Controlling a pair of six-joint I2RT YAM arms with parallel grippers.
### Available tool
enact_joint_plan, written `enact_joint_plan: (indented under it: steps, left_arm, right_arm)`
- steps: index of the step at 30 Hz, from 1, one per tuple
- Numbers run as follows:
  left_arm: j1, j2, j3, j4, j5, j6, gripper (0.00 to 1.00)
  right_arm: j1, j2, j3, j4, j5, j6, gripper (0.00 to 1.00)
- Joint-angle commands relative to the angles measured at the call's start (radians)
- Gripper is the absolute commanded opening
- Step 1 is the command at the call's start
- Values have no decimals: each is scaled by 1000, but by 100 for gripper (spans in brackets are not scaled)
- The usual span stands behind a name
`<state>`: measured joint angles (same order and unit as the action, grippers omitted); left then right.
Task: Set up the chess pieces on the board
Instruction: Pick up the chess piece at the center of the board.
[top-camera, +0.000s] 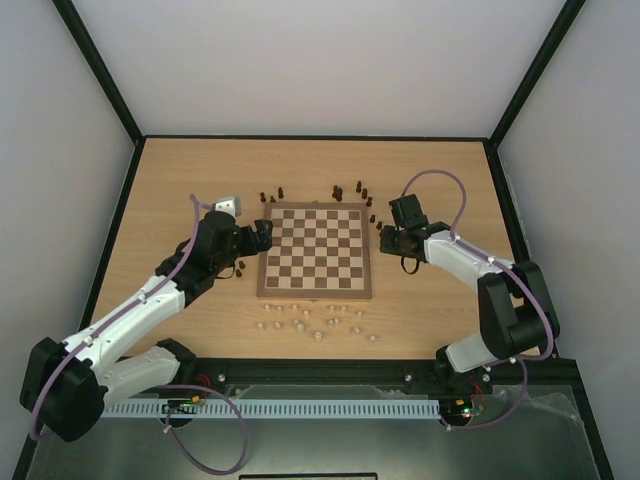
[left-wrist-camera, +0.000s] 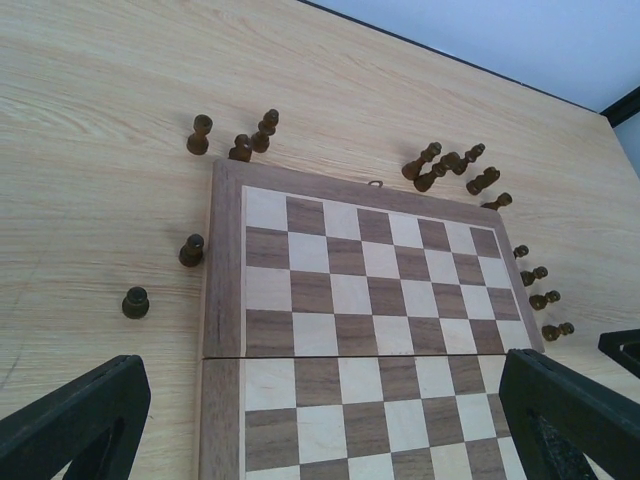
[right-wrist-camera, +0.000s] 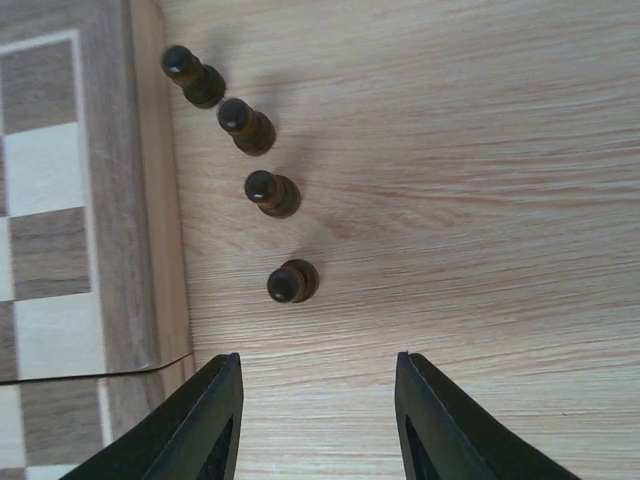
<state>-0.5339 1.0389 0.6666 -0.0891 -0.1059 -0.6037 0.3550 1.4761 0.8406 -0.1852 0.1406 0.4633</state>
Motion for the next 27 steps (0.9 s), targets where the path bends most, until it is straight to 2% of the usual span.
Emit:
enact_joint_plan:
  steps: [1, 15, 27]
  left_arm:
    - [-4, -18, -10, -4, -31, 21, 99]
    - [-4, -8, -8, -1, -51, 38, 99]
    - [-4, -2, -12, 11, -53, 41, 99]
  right_arm:
    - [4, 76, 29, -3, 27, 1, 42]
    - [15, 184, 121, -4, 46, -2, 39]
    - [27, 233, 144, -2, 73, -2, 29]
